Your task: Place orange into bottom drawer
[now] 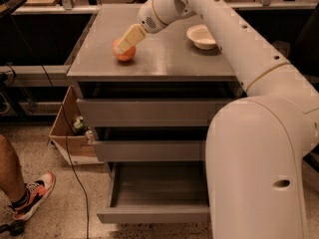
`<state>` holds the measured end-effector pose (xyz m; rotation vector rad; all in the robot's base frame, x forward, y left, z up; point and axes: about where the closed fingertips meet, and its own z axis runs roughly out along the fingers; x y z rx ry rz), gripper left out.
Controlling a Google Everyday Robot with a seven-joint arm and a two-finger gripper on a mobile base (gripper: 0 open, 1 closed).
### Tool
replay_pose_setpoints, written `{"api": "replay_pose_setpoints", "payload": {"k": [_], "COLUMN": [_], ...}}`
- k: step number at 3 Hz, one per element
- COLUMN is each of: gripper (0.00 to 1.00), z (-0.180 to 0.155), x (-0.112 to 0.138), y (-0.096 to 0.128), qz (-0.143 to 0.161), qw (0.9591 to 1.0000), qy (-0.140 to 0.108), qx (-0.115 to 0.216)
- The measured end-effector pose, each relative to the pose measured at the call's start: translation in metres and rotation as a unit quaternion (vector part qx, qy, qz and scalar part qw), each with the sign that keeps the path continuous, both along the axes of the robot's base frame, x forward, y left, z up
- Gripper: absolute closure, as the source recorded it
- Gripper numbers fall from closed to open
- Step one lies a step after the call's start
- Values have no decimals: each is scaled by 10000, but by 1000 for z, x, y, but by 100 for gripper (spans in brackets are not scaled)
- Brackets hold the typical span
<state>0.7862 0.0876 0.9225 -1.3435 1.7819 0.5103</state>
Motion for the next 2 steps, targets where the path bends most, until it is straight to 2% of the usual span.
{"api": "replay_pose_setpoints", "payload": {"k": [1,2], "gripper": [0,17], "z": [-23,-46], "x": [9,8], "y": [21,31], "qz": [-85,-118], "qw": [9996,9990], "qy": [143,224], "qx": [223,360]}}
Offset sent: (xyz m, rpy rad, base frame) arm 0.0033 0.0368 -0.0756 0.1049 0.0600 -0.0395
